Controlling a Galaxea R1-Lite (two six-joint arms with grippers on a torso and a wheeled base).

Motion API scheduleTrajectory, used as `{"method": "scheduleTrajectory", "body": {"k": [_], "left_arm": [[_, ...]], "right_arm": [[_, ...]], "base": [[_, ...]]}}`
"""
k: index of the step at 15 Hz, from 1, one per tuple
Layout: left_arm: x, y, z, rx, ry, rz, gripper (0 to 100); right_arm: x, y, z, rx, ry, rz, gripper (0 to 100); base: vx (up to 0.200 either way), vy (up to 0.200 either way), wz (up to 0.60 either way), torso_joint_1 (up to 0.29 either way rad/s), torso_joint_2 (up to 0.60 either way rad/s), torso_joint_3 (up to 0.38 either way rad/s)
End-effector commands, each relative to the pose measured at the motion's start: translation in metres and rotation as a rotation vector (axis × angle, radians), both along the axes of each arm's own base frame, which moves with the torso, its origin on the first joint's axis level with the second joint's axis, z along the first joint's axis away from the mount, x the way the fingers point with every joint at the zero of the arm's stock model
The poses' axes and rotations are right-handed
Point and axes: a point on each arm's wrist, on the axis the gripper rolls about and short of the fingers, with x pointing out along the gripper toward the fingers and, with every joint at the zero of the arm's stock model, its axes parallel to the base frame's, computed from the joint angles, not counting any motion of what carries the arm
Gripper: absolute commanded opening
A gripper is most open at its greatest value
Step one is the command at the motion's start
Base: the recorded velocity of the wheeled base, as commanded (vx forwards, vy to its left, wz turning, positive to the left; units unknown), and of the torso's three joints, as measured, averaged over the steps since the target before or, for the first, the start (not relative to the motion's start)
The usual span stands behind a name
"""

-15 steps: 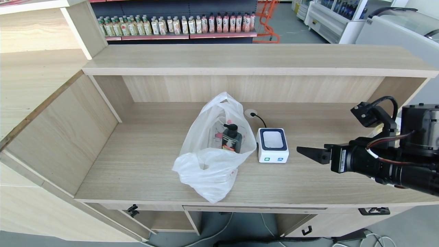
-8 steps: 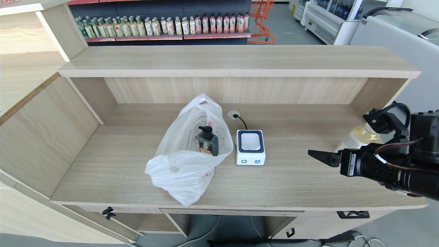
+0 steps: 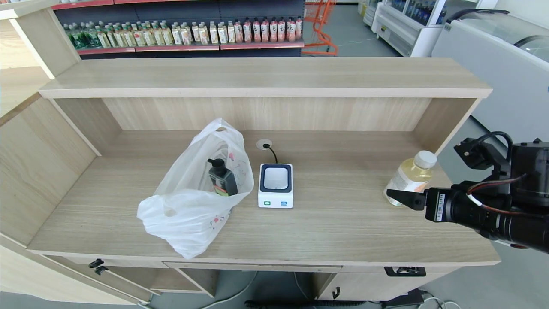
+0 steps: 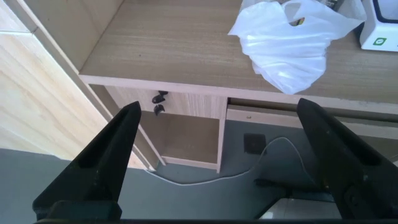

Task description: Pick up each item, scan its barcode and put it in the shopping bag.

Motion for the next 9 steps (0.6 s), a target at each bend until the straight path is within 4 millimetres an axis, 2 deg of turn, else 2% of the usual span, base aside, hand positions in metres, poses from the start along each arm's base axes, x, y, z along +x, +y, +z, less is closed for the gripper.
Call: {"method": "scheduleTrajectory", "body": {"k": [1, 3, 6, 9], "left_arm": [[0.000, 0.000, 0.000, 0.000, 0.001, 0.000, 100], [0.000, 0.000, 0.000, 0.000, 0.000, 0.000, 100], [0.000, 0.000, 0.000, 0.000, 0.000, 0.000, 100], [0.000, 0.000, 0.000, 0.000, 0.000, 0.000, 100]], "right_arm": [[0.000, 0.000, 0.000, 0.000, 0.000, 0.000, 100], [-0.001, -0.001, -0.003, -0.006, 0.008, -0.010, 100], [0.002, -0.004, -0.011, -0.053, 0.032, -0.111, 100], [0.012, -0.010, -0.028, -0.122, 0.083, -0.231, 100]], "base": [[0.000, -0.200, 0.00, -0.002, 0.00, 0.007], [0.000, -0.200, 0.00, 0.002, 0.00, 0.002], [0.000, 0.000, 0.00, 0.000, 0.00, 0.000], [0.000, 0.000, 0.00, 0.000, 0.00, 0.000]]}}
